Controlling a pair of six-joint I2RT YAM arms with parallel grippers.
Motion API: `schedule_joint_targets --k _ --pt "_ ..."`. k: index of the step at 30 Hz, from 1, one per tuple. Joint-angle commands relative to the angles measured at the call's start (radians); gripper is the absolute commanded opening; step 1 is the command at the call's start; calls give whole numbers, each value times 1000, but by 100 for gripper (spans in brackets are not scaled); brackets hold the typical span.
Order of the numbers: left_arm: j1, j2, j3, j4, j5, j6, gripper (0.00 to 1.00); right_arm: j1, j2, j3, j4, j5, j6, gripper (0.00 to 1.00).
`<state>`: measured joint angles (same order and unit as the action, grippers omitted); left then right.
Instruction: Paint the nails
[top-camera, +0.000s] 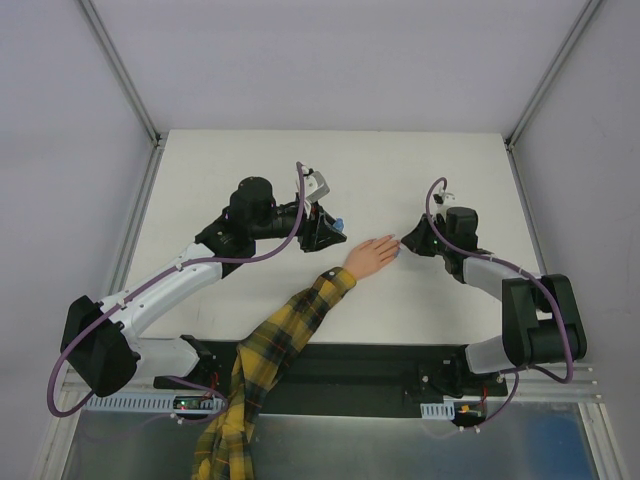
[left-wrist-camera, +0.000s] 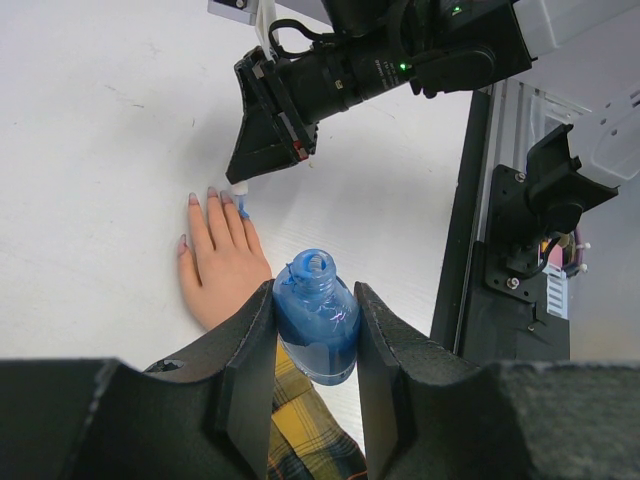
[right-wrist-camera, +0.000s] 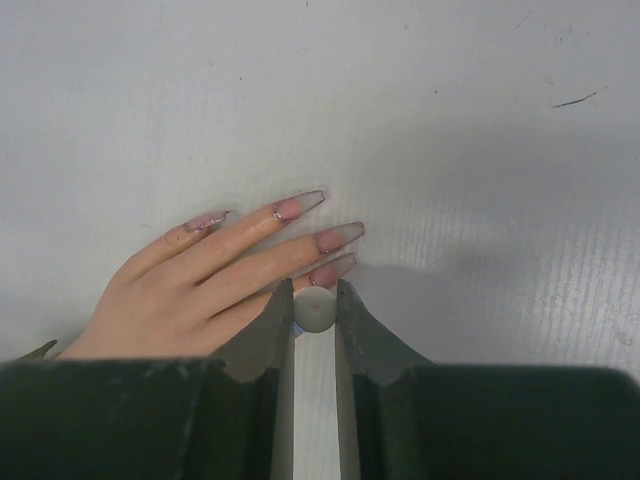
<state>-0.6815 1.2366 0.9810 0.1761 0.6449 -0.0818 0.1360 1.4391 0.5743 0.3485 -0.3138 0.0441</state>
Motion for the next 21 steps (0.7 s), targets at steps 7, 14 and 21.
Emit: schedule_joint_targets --k 7,14,21 --pt "-10 -17 1 49 24 2 0 -3 -9 42 20 19 -4 0" --pt "-10 -17 -2 49 22 2 0 -3 -9 42 27 22 -4 0" --pt "-10 -16 1 49 21 2 0 -4 -2 45 30 27 -3 0"
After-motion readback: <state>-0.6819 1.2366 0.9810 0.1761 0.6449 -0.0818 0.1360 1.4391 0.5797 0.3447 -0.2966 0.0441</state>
